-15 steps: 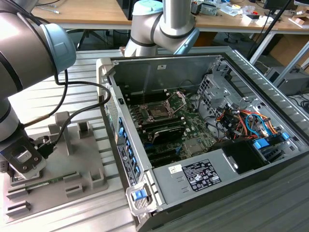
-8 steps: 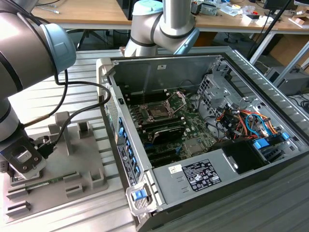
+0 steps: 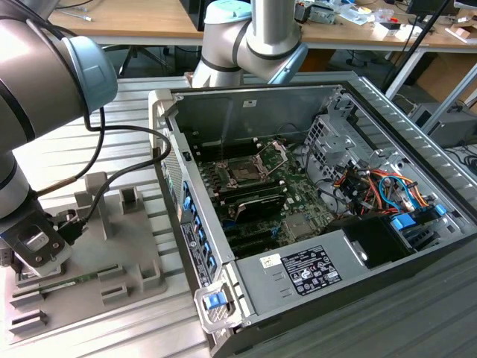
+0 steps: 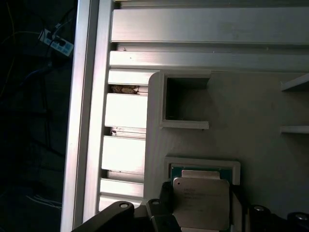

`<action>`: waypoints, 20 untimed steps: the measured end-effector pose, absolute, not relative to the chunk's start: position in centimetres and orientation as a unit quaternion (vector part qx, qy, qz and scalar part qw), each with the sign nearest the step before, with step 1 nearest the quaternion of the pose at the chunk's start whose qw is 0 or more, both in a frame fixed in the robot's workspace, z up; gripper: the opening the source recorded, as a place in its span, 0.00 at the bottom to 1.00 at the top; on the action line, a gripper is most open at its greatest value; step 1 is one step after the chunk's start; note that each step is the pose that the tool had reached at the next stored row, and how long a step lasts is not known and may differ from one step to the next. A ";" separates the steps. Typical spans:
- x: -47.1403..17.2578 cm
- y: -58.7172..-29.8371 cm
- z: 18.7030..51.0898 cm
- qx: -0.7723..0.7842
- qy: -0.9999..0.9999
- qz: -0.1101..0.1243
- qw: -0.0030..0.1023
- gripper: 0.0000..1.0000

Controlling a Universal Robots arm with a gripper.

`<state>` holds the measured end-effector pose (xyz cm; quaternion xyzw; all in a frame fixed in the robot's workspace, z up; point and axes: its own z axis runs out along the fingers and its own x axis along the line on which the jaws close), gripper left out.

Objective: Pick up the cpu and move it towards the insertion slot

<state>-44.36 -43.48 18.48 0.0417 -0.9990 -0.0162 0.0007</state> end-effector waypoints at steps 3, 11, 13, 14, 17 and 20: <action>-44.4 -43.5 18.6 0.042 -0.999 -0.016 0.001 0.55; -44.4 -43.5 19.1 0.042 -0.999 -0.016 0.001 0.55; -44.4 -43.5 19.2 0.042 -0.999 -0.016 0.001 0.55; -44.4 -43.5 19.3 0.042 -0.999 -0.016 0.001 0.55; -44.4 -43.5 19.4 0.042 -0.999 -0.016 0.001 0.55; -44.4 -43.5 19.6 0.042 -0.999 -0.016 0.001 0.55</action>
